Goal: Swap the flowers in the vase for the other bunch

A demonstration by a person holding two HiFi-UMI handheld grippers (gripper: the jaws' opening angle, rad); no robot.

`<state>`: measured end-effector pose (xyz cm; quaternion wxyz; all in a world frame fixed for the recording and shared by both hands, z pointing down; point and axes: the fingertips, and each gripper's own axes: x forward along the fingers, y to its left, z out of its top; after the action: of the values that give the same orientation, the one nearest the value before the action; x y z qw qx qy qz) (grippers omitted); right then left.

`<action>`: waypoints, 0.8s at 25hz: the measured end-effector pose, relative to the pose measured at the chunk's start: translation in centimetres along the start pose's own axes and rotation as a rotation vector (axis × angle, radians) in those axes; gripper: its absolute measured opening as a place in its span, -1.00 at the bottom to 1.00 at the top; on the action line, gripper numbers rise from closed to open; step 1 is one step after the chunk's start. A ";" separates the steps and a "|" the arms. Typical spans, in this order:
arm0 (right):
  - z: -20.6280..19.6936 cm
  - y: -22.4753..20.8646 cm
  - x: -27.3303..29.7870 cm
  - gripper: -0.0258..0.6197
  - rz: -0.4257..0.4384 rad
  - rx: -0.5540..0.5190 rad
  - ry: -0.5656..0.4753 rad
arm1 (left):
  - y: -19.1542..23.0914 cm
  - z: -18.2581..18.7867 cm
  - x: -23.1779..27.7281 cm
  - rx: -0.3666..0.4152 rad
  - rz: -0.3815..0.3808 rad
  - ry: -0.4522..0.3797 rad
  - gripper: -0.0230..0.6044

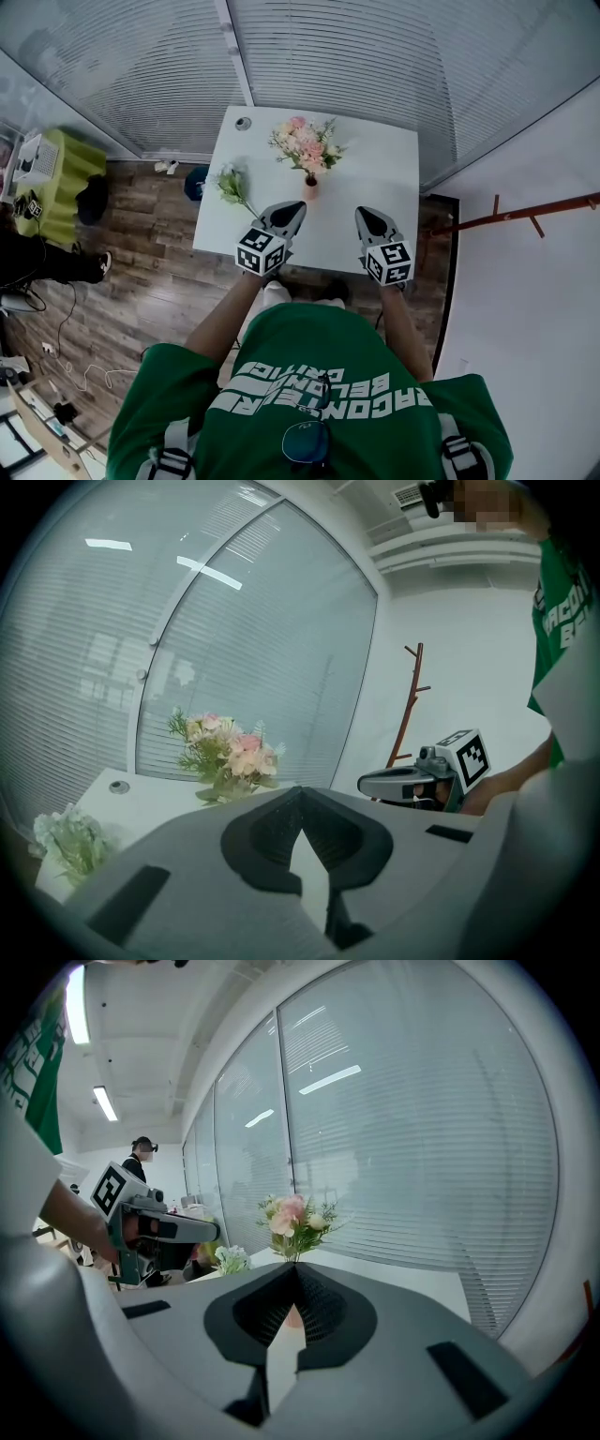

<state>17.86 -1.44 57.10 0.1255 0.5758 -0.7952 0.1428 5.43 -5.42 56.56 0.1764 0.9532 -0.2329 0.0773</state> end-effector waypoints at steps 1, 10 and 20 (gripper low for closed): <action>0.0 0.0 0.0 -0.88 0.002 -0.001 0.001 | 0.0 0.0 0.0 0.000 0.003 0.000 -0.90; 0.0 0.1 0.1 -0.88 0.015 -0.008 0.004 | -0.2 0.0 -0.2 0.005 0.010 0.002 -0.90; -0.4 -0.1 0.4 -0.88 0.015 0.000 0.008 | 0.1 0.0 0.4 0.010 0.008 0.004 -0.90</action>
<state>17.88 -1.70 57.68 0.1278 0.5692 -0.7990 0.1459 5.72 -5.66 56.71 0.1717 0.9530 -0.2361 0.0812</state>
